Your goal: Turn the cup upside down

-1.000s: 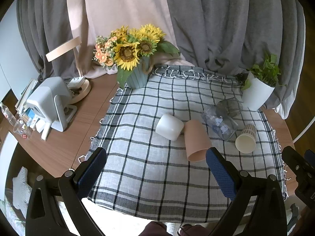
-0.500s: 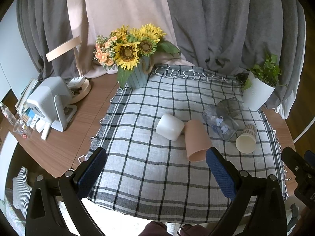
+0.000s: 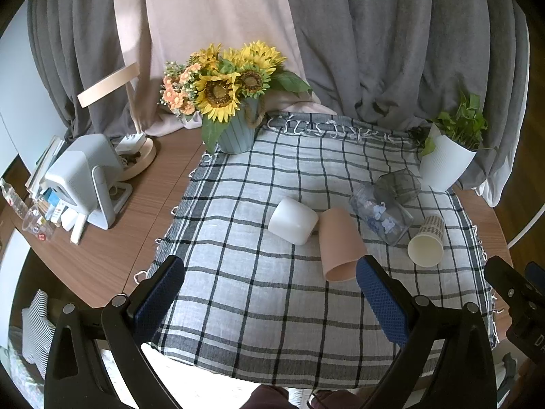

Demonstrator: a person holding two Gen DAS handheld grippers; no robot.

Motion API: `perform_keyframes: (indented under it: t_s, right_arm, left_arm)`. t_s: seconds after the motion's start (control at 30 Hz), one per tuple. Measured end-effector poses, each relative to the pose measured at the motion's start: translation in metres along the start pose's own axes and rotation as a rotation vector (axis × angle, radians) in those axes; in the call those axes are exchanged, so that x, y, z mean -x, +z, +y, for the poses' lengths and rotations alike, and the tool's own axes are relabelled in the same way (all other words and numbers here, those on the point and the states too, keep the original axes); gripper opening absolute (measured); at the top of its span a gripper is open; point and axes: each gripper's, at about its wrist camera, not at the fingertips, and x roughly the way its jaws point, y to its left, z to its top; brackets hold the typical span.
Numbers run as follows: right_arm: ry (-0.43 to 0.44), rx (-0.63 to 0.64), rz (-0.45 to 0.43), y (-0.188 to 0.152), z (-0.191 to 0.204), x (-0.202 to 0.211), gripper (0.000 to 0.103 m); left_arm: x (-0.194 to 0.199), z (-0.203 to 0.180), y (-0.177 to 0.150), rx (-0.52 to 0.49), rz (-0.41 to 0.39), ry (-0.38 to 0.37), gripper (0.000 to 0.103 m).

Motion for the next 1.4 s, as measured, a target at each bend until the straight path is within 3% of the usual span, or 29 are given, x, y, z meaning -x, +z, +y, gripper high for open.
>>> perform_keyframes:
  t_s: [0.73,0.97,1.2,1.4]
  right_arm:
    - [0.000,-0.001,0.009,0.001,0.001,-0.007,0.102]
    - [0.003,0.003,0.022,0.003,0.001,-0.018,0.102]
    - [0.021,0.031,0.084,0.011,-0.001,-0.031,0.102]
    - [0.075,0.089,0.201,0.033,-0.006,-0.067,0.102]
  left_arm:
    - [-0.002,0.000,0.001,-0.001,0.004,0.000,0.103]
    - [-0.018,-0.007,-0.001,0.000,0.026,-0.004,0.103]
    - [-0.035,-0.014,0.002,0.037,0.086,0.011,0.103]
    - [-0.062,-0.020,0.005,0.153,0.181,0.029,0.103]
